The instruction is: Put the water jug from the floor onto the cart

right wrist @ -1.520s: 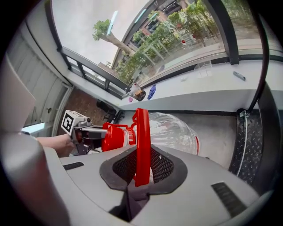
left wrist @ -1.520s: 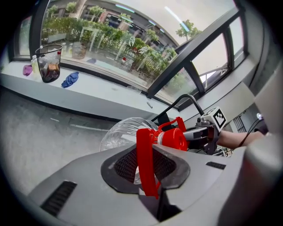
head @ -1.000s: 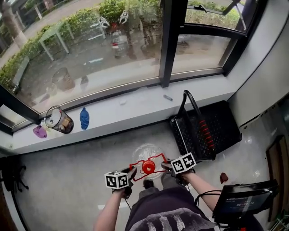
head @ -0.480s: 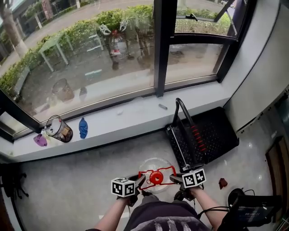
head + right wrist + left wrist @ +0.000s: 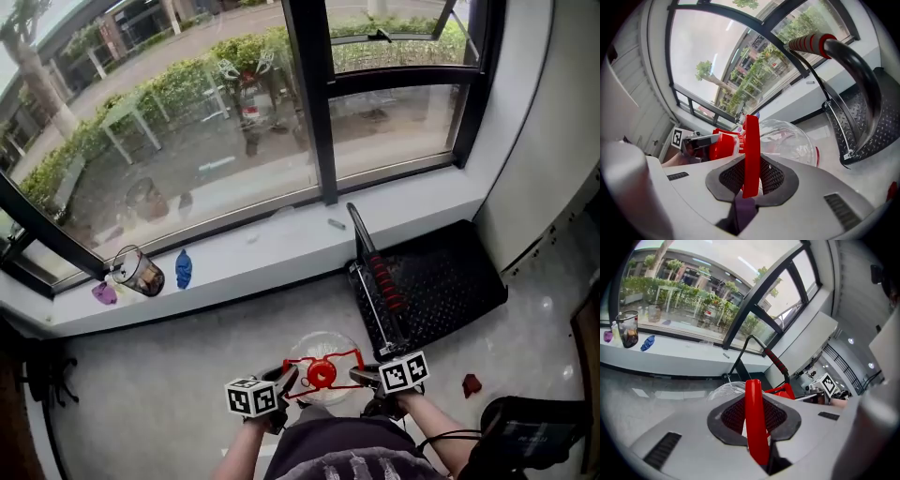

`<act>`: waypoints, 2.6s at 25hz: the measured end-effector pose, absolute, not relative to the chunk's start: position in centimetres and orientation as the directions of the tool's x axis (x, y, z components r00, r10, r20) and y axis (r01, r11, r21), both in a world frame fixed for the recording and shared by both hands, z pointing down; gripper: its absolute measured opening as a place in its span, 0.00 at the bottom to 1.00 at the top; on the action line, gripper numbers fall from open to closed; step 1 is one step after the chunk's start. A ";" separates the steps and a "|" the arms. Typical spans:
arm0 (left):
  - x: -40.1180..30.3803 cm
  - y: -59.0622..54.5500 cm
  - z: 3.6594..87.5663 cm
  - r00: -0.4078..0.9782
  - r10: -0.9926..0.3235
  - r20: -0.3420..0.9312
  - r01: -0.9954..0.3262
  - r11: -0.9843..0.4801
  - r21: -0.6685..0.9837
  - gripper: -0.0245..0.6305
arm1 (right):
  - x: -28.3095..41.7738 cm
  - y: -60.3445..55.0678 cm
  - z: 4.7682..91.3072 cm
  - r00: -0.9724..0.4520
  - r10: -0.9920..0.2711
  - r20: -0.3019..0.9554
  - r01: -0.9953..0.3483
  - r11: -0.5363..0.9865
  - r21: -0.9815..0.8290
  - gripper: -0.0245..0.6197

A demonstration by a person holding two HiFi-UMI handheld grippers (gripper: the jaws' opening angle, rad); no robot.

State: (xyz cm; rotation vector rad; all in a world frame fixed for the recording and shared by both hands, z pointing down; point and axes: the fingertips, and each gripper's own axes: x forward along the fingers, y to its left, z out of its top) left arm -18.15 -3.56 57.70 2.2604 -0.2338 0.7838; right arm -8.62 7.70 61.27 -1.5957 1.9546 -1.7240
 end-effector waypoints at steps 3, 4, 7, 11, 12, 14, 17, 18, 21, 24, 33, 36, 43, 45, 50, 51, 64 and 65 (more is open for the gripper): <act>-18.3 -1.6 57.4 0.792 0.023 0.610 -0.415 -0.713 0.565 0.11 | -8.4 9.3 60.7 -0.484 -0.712 0.508 -0.614 -0.138 -0.777 0.11; -18.3 -0.7 57.4 0.789 0.020 0.614 -0.421 -0.710 0.564 0.11 | -8.3 9.9 60.7 -0.492 -0.711 0.502 -0.609 -0.130 -0.782 0.11; -18.4 2.0 58.0 0.781 0.044 0.623 -0.419 -0.703 0.574 0.11 | -8.0 12.3 61.2 -0.506 -0.714 0.485 -0.578 -0.137 -0.805 0.11; -18.1 3.9 57.9 0.792 0.094 0.603 -0.382 -0.694 0.611 0.11 | -8.1 14.4 60.7 -0.496 -0.770 0.401 -0.447 -0.169 -0.878 0.11; -18.0 4.1 57.8 0.799 0.113 0.591 -0.363 -0.693 0.623 0.11 | -8.0 14.8 60.6 -0.483 -0.785 0.387 -0.423 -0.178 -0.888 0.11; -17.7 4.9 58.2 0.808 0.155 0.568 -0.322 -0.692 0.647 0.11 | -8.1 15.9 60.8 -0.446 -0.802 0.396 -0.417 -0.205 -0.885 0.11; -17.9 5.9 59.3 0.808 0.206 0.552 -0.275 -0.696 0.663 0.11 | -9.0 17.5 61.6 -0.388 -0.801 0.456 -0.444 -0.271 -0.854 0.11; -18.1 5.9 59.4 0.807 0.219 0.548 -0.262 -0.699 0.665 0.11 | -9.3 17.6 61.8 -0.372 -0.799 0.473 -0.449 -0.291 -0.845 0.11; -17.9 6.1 59.2 0.816 0.277 0.508 -0.207 -0.680 0.703 0.11 | -9.4 18.0 61.3 -0.320 -0.797 0.513 -0.456 -0.345 -0.821 0.11; -17.6 8.2 58.8 0.804 0.368 0.467 -0.124 -0.664 0.737 0.11 | -9.8 20.3 60.2 -0.263 -0.803 0.535 -0.453 -0.387 -0.803 0.11; -14.1 13.4 57.8 0.733 0.475 0.488 -0.004 -0.714 0.700 0.11 | -7.8 26.1 59.6 -0.128 -0.835 0.534 -0.411 -0.446 -0.795 0.11; -12.7 15.0 57.7 0.717 0.477 0.509 -0.012 -0.721 0.693 0.11 | -6.2 27.7 60.1 -0.110 -0.842 0.529 -0.393 -0.452 -0.801 0.11; -7.9 19.6 56.8 0.713 0.419 0.563 -0.066 -0.759 0.648 0.11 | -1.6 31.7 60.2 -0.201 -0.852 0.484 -0.402 -0.379 -0.834 0.11; -6.0 21.8 56.7 0.707 0.406 0.579 -0.076 -0.770 0.633 0.11 | 0.2 33.7 60.3 -0.218 -0.860 0.461 -0.392 -0.355 -0.849 0.11; -1.9 25.9 56.1 0.692 0.371 0.620 -0.098 -0.802 0.589 0.11 | 4.0 37.9 60.0 -0.227 -0.885 0.406 -0.374 -0.306 -0.876 0.11; -1.0 26.5 55.8 0.693 0.365 0.622 -0.099 -0.807 0.583 0.11 | 4.9 38.5 59.7 -0.230 -0.891 0.391 -0.370 -0.291 -0.882 0.11; 8.5 33.1 52.5 0.740 0.371 0.561 -0.069 -0.788 0.611 0.11 | 15.2 44.8 56.4 -0.225 -0.902 0.368 -0.423 -0.249 -0.871 0.11; 9.1 33.2 52.6 0.742 0.372 0.557 -0.068 -0.785 0.615 0.11 | 15.8 44.9 56.4 -0.222 -0.901 0.373 -0.426 -0.255 -0.868 0.11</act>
